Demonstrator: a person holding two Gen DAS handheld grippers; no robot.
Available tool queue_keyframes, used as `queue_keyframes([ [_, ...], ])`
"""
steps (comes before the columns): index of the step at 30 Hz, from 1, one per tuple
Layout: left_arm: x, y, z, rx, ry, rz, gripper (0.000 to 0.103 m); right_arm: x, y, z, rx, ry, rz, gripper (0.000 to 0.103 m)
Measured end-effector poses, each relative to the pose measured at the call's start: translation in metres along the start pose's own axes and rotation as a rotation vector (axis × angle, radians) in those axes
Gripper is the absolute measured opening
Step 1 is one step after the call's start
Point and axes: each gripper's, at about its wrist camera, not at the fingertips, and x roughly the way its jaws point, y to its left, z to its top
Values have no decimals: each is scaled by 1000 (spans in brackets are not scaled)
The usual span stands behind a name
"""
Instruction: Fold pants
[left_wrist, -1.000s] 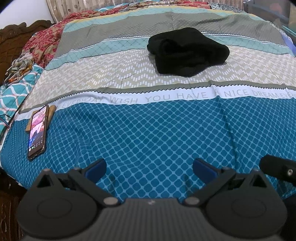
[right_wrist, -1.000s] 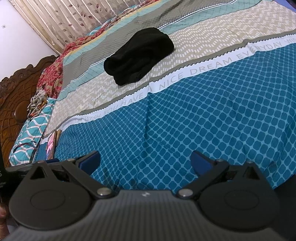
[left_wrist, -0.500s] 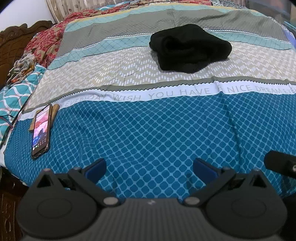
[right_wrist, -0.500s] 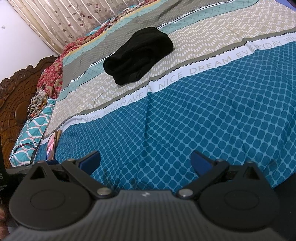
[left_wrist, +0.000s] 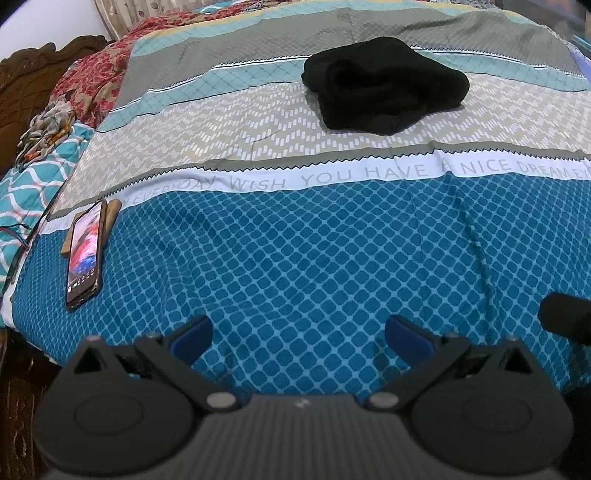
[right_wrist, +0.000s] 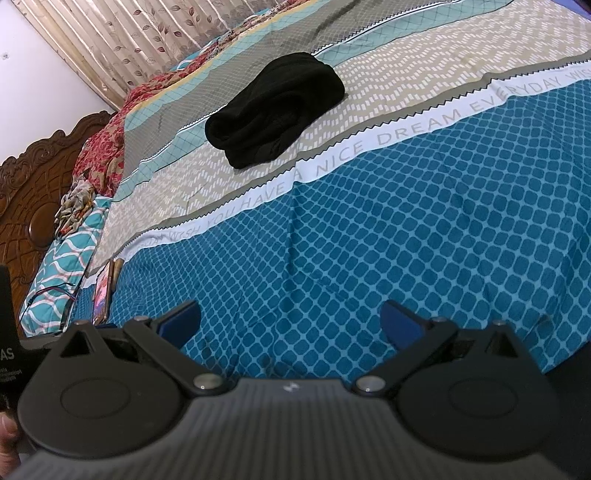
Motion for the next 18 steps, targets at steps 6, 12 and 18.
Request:
queue_keyframes([
  [6,3,-4,-2,15,16,-2,103,1,0,0,4,3,0,103],
  [12,3,-7,-3,32,20,-10,103,1,0,1,10,6,-1,103],
  [18,4,-9,-4,42,29,-16,103,1,-1,1,13,5,-2,103],
])
